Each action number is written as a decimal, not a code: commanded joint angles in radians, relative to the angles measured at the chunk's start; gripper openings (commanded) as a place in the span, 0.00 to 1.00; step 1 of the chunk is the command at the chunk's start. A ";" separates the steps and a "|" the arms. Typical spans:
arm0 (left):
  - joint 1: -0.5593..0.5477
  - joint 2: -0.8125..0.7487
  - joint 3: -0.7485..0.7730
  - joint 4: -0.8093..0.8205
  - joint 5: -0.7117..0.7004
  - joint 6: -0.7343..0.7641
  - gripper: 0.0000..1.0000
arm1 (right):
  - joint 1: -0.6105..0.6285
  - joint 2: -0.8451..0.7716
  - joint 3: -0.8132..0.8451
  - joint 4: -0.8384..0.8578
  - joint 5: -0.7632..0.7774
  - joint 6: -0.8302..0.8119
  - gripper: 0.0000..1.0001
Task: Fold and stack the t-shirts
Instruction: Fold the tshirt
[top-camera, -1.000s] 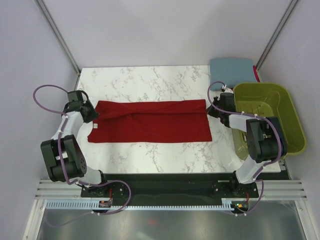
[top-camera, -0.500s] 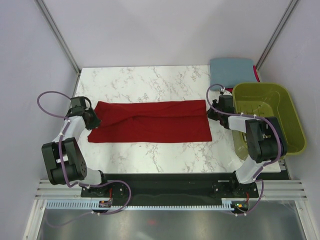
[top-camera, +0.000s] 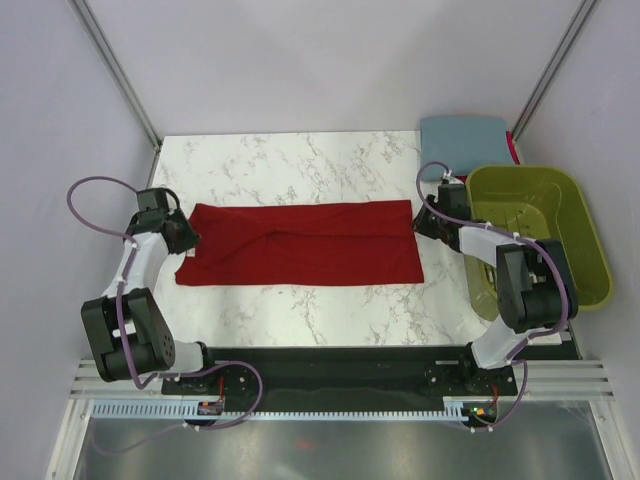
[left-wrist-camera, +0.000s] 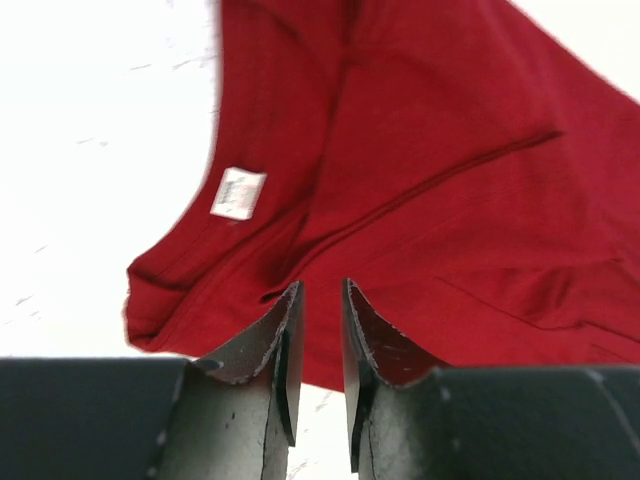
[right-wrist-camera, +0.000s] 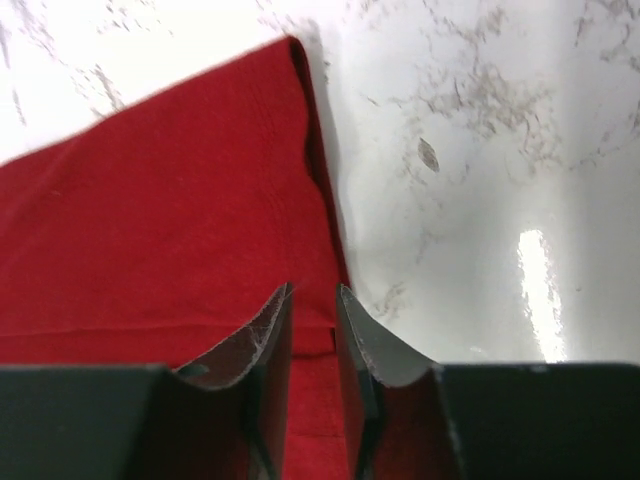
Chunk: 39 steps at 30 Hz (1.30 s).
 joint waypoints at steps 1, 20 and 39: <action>-0.008 0.006 0.029 0.026 0.132 0.003 0.28 | 0.023 -0.004 0.070 -0.046 -0.008 0.037 0.32; -0.058 0.182 -0.038 0.112 0.133 -0.011 0.34 | 0.094 0.113 0.138 -0.154 0.159 0.023 0.29; -0.129 0.246 0.196 0.186 0.325 0.182 0.51 | 0.111 0.012 0.187 -0.211 0.078 0.007 0.37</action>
